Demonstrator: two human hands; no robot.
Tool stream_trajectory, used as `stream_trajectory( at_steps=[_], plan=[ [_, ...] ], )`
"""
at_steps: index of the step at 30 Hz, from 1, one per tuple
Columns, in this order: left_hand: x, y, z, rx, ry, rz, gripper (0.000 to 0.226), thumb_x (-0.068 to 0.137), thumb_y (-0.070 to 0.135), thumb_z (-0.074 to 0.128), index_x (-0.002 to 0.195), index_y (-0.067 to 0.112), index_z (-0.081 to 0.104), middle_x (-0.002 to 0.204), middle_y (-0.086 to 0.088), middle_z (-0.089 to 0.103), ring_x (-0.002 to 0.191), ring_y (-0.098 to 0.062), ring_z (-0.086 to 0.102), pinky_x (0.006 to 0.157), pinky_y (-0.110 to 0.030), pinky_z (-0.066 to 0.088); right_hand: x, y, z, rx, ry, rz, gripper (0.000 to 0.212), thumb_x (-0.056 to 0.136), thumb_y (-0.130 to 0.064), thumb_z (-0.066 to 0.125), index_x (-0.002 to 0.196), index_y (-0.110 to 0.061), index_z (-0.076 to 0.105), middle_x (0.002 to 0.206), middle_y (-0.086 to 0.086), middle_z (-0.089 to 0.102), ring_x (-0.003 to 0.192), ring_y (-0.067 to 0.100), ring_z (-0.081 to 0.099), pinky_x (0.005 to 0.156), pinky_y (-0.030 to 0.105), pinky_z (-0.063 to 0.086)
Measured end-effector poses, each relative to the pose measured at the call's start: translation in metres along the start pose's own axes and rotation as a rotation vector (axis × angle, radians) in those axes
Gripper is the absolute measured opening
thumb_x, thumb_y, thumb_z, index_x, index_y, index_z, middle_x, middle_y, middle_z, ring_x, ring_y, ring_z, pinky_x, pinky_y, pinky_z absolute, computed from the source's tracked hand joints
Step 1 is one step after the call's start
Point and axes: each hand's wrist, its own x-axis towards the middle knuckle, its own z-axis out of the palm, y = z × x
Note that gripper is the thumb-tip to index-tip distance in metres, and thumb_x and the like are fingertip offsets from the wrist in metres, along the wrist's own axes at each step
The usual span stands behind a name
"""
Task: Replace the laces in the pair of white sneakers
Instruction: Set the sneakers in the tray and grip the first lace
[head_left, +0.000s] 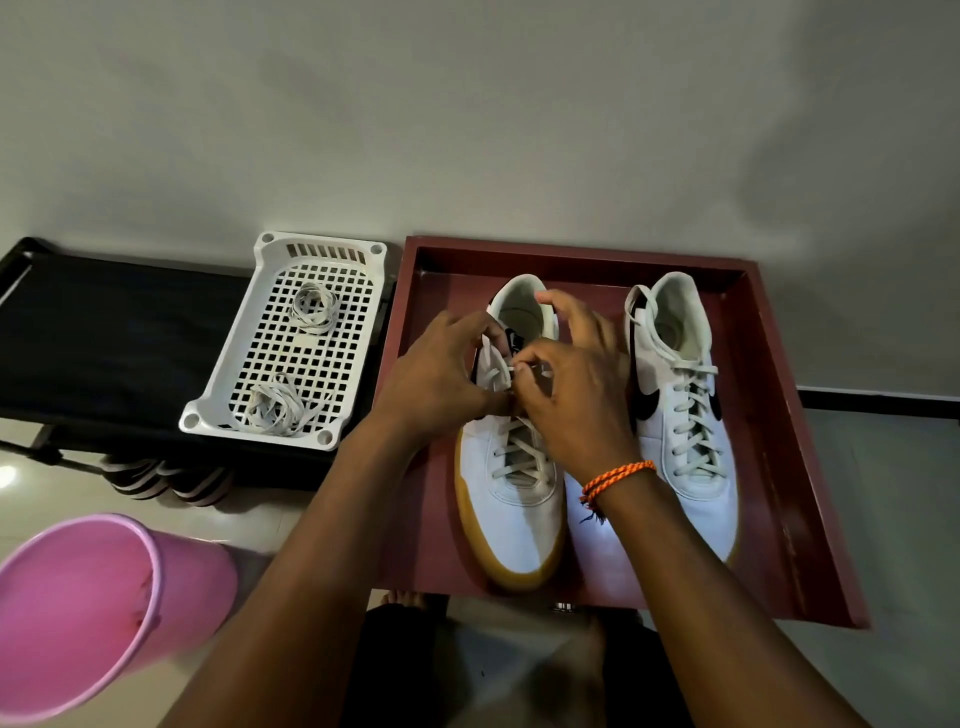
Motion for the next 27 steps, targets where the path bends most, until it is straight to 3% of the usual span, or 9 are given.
stream_trajectory(
  at_steps=[3,6,8,10,13,18,22,24,27],
  plan=[
    [0.000,0.000,-0.001,0.002,-0.006,-0.005,0.056,0.066,0.035,0.099,0.109,0.037,0.063,0.110,0.014,0.052,0.080,-0.013,0.063,0.080,-0.050,0.063,0.004,0.004,-0.004,0.132,0.061,0.035,0.010,0.087,-0.024,0.067,0.080,-0.021,0.073,0.143,-0.010,0.051,0.127,0.017,0.049,0.096,0.048,0.050],
    [0.001,-0.001,-0.003,-0.014,-0.015,-0.018,0.056,0.066,0.032,0.101,0.107,0.038,0.062,0.113,0.012,0.053,0.083,-0.012,0.064,0.082,-0.049,0.063,0.010,0.008,-0.015,0.312,0.201,0.128,0.011,0.087,-0.014,0.067,0.078,-0.013,0.072,0.132,-0.003,0.051,0.111,0.003,0.056,0.086,0.020,0.052],
    [0.001,-0.002,-0.003,-0.014,-0.010,-0.018,0.056,0.065,0.034,0.101,0.106,0.038,0.063,0.113,0.013,0.053,0.087,-0.011,0.063,0.084,-0.050,0.062,0.012,0.010,-0.020,0.324,0.256,0.174,0.012,0.087,-0.010,0.064,0.081,-0.014,0.073,0.129,-0.001,0.052,0.104,-0.006,0.057,0.082,0.011,0.049],
    [0.001,-0.002,-0.003,-0.011,-0.007,-0.020,0.056,0.065,0.034,0.101,0.107,0.038,0.063,0.113,0.014,0.053,0.086,-0.011,0.063,0.084,-0.049,0.062,0.009,0.011,-0.017,0.268,0.191,0.139,0.020,0.088,-0.014,0.061,0.095,-0.022,0.078,0.136,-0.005,0.052,0.117,0.000,0.056,0.093,0.029,0.054],
    [0.001,-0.002,-0.002,-0.023,0.002,-0.009,0.055,0.065,0.035,0.100,0.106,0.040,0.063,0.112,0.013,0.054,0.083,-0.011,0.064,0.081,-0.048,0.063,0.000,0.003,-0.006,0.047,-0.005,0.052,0.022,0.092,-0.027,0.063,0.104,-0.036,0.079,0.155,-0.011,0.043,0.140,0.018,0.039,0.107,0.055,0.042],
    [0.001,-0.002,-0.002,-0.013,0.002,0.008,0.053,0.065,0.035,0.096,0.108,0.037,0.065,0.112,0.008,0.055,0.082,-0.016,0.066,0.075,-0.046,0.064,-0.001,-0.005,-0.003,-0.001,0.012,0.017,0.010,0.092,-0.026,0.067,0.086,-0.030,0.073,0.153,-0.012,0.046,0.135,0.015,0.040,0.100,0.046,0.037],
    [0.002,-0.003,-0.003,0.007,-0.002,0.010,0.055,0.066,0.034,0.100,0.106,0.037,0.064,0.112,0.010,0.055,0.082,-0.013,0.063,0.071,-0.032,0.058,0.007,0.007,-0.007,0.143,0.104,0.073,0.012,0.090,-0.027,0.064,0.080,-0.025,0.069,0.140,-0.017,0.047,0.122,0.012,0.050,0.097,0.053,0.045],
    [0.002,-0.003,-0.003,-0.008,-0.005,0.005,0.055,0.064,0.035,0.101,0.104,0.039,0.063,0.112,0.010,0.055,0.082,-0.014,0.065,0.074,-0.038,0.060,0.012,0.015,-0.012,0.251,0.207,0.139,0.015,0.090,-0.027,0.060,0.080,-0.021,0.070,0.133,-0.016,0.047,0.117,0.015,0.055,0.094,0.054,0.051],
    [0.002,-0.004,-0.003,-0.008,-0.005,-0.006,0.056,0.063,0.038,0.101,0.103,0.040,0.062,0.111,0.011,0.055,0.082,-0.013,0.065,0.082,-0.049,0.062,0.012,0.017,-0.018,0.288,0.242,0.191,0.017,0.089,-0.022,0.056,0.084,-0.020,0.072,0.132,-0.007,0.051,0.120,0.017,0.054,0.095,0.037,0.052]
  ],
)
